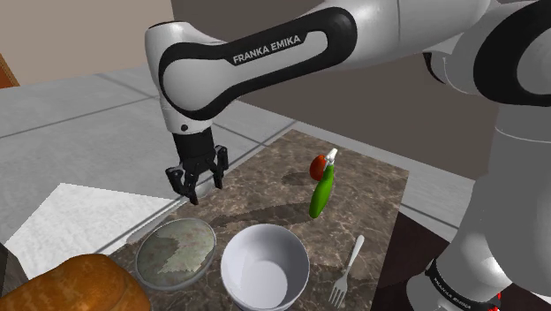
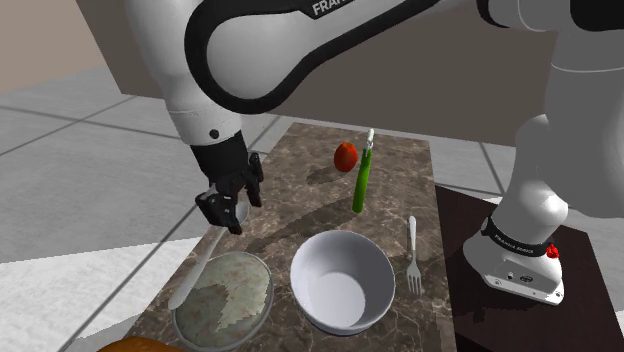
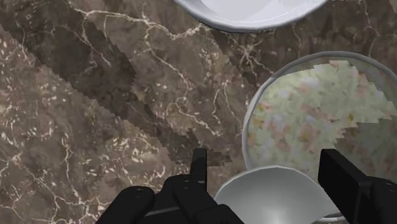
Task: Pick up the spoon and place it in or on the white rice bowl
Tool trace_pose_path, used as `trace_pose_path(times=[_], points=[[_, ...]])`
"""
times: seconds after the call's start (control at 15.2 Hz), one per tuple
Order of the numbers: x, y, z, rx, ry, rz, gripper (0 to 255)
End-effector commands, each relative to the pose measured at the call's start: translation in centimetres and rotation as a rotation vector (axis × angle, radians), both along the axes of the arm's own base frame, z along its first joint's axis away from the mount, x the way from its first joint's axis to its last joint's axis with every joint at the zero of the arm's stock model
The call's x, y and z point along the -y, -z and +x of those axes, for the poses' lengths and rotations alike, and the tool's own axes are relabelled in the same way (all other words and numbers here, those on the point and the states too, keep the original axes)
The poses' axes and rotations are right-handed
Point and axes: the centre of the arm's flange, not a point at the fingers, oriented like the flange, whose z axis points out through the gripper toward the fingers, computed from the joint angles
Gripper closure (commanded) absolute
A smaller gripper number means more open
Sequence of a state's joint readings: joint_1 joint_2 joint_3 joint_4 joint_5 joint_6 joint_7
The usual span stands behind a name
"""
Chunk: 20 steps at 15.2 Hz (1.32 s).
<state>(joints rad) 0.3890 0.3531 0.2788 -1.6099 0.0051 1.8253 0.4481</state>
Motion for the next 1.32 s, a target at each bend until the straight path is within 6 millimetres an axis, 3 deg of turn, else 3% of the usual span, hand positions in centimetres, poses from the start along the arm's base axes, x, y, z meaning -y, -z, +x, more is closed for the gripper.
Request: trace_pose_path(times=[0.0,0.99,1.25], points=[[-2.5,-0.2,-1.0,0.0,0.001,0.0,255],[-2.5,7.7,-1.0,0.0,0.001,0.0,255],[-2.5,7.7,-1.0,0.0,0.001,0.0,255]])
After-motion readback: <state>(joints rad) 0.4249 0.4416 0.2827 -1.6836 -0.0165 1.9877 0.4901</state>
